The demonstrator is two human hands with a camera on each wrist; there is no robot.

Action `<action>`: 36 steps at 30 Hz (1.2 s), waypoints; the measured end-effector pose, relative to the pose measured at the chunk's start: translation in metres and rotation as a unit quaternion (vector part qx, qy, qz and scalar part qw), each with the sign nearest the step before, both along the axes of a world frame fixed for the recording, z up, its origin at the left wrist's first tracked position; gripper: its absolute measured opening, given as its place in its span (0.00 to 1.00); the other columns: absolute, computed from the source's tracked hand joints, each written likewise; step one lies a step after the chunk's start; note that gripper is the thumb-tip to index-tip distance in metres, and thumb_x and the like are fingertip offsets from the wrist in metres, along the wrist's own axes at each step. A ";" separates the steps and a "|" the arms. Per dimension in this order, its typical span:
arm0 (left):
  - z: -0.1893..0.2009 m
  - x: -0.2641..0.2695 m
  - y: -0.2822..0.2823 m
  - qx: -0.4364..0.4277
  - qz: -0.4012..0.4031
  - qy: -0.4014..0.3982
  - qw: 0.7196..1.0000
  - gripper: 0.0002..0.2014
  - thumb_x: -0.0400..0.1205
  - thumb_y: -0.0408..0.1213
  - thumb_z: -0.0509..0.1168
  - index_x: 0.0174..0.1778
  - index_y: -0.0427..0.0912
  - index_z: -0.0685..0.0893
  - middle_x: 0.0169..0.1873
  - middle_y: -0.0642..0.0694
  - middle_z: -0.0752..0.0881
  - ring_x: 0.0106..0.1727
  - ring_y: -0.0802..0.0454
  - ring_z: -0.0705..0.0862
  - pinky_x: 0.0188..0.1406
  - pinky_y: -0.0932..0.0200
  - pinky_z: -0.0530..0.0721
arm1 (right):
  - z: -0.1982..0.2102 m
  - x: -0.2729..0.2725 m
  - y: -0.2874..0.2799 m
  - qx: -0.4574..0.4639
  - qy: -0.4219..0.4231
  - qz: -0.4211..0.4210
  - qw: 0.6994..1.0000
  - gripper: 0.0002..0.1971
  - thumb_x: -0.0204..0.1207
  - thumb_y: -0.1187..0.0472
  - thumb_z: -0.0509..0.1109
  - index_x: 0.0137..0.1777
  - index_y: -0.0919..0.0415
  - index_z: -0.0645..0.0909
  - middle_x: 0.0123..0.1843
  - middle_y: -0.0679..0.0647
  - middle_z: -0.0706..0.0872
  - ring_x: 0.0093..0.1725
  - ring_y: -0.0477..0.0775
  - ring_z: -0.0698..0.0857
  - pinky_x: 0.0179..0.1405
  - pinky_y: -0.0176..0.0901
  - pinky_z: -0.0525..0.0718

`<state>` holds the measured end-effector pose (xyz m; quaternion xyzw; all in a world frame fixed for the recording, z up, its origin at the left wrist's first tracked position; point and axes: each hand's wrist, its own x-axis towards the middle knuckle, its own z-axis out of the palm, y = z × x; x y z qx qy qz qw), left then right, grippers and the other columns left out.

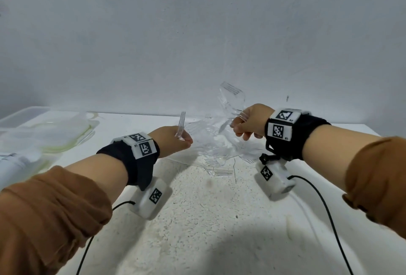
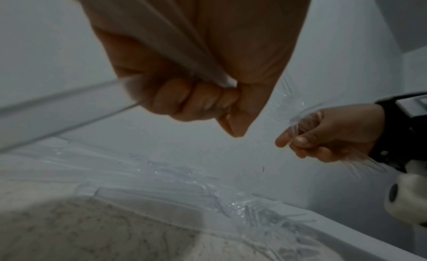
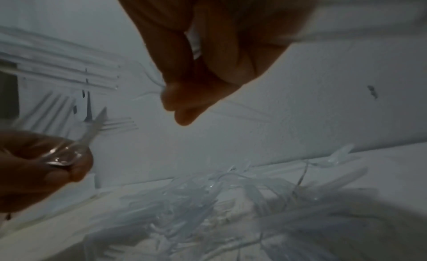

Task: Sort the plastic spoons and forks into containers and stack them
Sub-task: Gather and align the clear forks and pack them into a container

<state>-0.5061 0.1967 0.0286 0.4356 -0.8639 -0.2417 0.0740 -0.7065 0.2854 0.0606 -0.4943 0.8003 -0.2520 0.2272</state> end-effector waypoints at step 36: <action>-0.030 -0.028 -0.025 0.013 -0.208 -0.195 0.958 0.08 0.80 0.38 0.67 0.41 0.59 0.85 0.40 0.62 0.83 0.44 0.60 0.81 0.51 0.64 0.78 | -0.050 -0.010 -0.030 0.187 0.180 0.166 0.951 0.16 0.67 0.72 0.68 0.25 0.53 0.73 0.29 0.43 0.79 0.25 0.39 0.75 0.26 0.30 0.71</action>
